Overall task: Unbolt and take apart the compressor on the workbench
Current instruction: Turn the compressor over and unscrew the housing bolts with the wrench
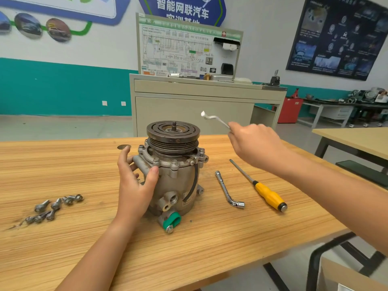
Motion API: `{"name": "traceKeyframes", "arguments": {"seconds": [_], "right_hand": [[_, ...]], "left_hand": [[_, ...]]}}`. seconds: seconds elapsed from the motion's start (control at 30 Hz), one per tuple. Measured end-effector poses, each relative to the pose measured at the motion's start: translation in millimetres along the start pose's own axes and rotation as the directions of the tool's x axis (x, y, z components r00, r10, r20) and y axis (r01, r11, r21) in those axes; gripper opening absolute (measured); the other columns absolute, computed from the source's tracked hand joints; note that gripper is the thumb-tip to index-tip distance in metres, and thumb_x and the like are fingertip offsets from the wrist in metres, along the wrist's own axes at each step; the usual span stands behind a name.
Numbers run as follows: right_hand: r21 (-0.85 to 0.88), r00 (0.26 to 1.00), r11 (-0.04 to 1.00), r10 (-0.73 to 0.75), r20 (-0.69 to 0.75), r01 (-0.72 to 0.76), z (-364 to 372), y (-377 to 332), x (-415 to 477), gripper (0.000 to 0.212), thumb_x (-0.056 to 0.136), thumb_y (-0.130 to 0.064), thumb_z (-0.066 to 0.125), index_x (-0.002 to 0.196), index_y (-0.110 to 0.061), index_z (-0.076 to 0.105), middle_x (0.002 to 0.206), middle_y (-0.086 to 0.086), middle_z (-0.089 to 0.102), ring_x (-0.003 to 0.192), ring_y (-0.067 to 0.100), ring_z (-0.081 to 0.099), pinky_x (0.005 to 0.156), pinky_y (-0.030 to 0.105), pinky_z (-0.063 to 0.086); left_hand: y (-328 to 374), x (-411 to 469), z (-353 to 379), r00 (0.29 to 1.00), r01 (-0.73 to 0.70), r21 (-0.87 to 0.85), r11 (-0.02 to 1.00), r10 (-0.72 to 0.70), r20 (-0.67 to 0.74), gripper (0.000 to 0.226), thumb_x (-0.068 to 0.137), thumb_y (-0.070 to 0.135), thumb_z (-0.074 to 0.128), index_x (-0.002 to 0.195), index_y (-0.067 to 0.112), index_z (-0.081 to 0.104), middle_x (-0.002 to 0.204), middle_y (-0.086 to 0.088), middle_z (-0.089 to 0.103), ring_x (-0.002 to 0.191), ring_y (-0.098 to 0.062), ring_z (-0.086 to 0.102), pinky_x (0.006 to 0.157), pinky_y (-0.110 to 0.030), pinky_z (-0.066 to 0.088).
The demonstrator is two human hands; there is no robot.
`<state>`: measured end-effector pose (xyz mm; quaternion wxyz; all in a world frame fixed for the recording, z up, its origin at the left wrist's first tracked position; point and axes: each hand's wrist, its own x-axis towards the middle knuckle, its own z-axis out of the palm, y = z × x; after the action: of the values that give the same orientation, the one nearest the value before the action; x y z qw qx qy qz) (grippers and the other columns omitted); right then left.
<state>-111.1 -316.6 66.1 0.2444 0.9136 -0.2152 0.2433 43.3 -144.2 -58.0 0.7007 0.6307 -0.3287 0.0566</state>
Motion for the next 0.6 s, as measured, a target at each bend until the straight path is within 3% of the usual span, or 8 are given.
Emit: {"name": "traceKeyframes", "arguments": {"seconds": [0.1, 0.27, 0.37, 0.5, 0.6], "right_hand": [[-0.094, 0.990, 0.994, -0.038, 0.135, 0.051, -20.4, -9.3, -20.3, 0.012, 0.095, -0.015, 0.038, 0.102, -0.016, 0.047, 0.052, -0.005, 0.029, 0.042, 0.013, 0.026, 0.040, 0.025, 0.014], [-0.210, 0.954, 0.961, -0.118, 0.277, 0.180, -35.2, -17.1, -31.4, 0.024, 0.090, -0.008, 0.044, 0.113, -0.014, 0.049, 0.053, -0.005, 0.030, 0.044, 0.011, 0.027, 0.038, 0.024, 0.016], [-0.295, 0.927, 0.918, -0.157, 0.341, 0.264, -41.7, -28.5, -29.2, 0.036, 0.088, 0.000, 0.043, 0.123, -0.008, 0.047, 0.054, -0.003, 0.030, 0.042, 0.013, 0.027, 0.038, 0.024, 0.016], [-0.403, 0.870, 0.798, -0.288, 0.400, 0.449, -37.6, -34.2, -29.6, 0.049, 0.089, 0.008, 0.038, 0.136, 0.012, 0.025, 0.053, 0.004, 0.031, 0.040, 0.014, 0.030, 0.037, 0.023, 0.020], [-0.372, 0.853, 0.785, -0.360, 0.377, 0.496, -25.0, -12.4, -29.9, 0.055, 0.091, 0.004, 0.034, 0.140, 0.007, 0.011, 0.053, 0.000, 0.036, 0.042, 0.014, 0.032, 0.040, 0.023, 0.023]], "left_hand": [[0.7, 0.4, -0.2, 1.000, -0.006, -0.004, 1.000, 0.006, 0.002, 0.073, 0.066, 0.061, 0.051, 0.128, 0.055, 0.014, 0.141, -0.004, 0.037, 0.124, -0.014, 0.044, 0.103, -0.051, 0.041], [0.5, 0.6, -0.5, 1.000, -0.015, 0.004, 1.000, 0.015, 0.008, 0.068, 0.067, 0.062, 0.051, 0.123, 0.065, 0.012, 0.142, -0.003, 0.036, 0.124, -0.011, 0.042, 0.103, -0.049, 0.041], [-0.6, 1.2, -0.6, 1.000, -0.025, 0.006, 1.000, 0.025, 0.005, 0.071, 0.067, 0.061, 0.051, 0.127, 0.060, 0.012, 0.141, -0.003, 0.036, 0.122, -0.009, 0.042, 0.103, -0.047, 0.042], [-3.0, 1.8, -1.0, 0.999, -0.031, 0.008, 0.999, 0.031, 0.011, 0.073, 0.067, 0.062, 0.051, 0.128, 0.059, 0.012, 0.143, -0.003, 0.035, 0.125, -0.013, 0.043, 0.101, -0.047, 0.043], [-4.9, 2.1, -0.1, 1.000, -0.030, 0.001, 1.000, 0.030, 0.000, 0.075, 0.067, 0.062, 0.051, 0.131, 0.055, 0.013, 0.144, -0.003, 0.035, 0.125, -0.012, 0.043, 0.102, -0.047, 0.042]]}}
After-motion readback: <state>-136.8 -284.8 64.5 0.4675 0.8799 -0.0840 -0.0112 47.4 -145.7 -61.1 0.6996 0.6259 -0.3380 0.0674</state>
